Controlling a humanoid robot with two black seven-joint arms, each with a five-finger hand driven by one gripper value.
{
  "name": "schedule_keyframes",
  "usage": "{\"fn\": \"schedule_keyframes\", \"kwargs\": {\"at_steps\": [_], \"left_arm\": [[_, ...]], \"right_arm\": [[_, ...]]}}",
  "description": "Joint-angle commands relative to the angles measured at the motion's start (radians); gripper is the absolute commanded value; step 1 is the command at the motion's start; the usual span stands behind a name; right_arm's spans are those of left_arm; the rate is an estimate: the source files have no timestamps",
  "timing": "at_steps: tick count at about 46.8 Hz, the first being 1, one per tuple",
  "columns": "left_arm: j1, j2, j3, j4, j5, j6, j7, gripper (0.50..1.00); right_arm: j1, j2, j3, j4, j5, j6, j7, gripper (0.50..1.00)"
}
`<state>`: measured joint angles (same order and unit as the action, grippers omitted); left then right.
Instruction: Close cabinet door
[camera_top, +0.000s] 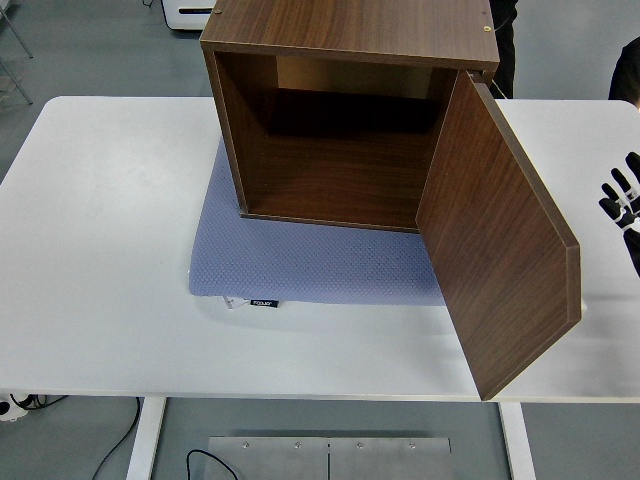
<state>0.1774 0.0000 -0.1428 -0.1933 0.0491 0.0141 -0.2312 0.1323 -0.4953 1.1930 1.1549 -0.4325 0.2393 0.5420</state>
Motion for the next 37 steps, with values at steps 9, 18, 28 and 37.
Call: {"fn": "schedule_keyframes", "kwargs": {"at_steps": [9,18,28,37], "left_arm": [[-0.001,0.000,0.000,0.000,0.000,0.004,0.000,1.000],[0.007,0.000,-0.001,0.000,0.000,0.009,0.000,1.000],[0.008,0.000,-0.001,0.000,0.000,0.009,0.000,1.000],[0.008,0.000,-0.001,0.000,0.000,0.009,0.000,1.000]], "right_arm": [[0.003,0.004,0.000,-0.003,0.000,0.000,0.001,1.000],[0.004,0.004,0.020,-0.004,0.000,0.002,-0.001,1.000],[0.004,0.003,0.031,-0.006,0.000,0.002,0.001,1.000],[0.006,0.007,0.034,-0.006,0.000,0.006,-0.001,1.000]]}}
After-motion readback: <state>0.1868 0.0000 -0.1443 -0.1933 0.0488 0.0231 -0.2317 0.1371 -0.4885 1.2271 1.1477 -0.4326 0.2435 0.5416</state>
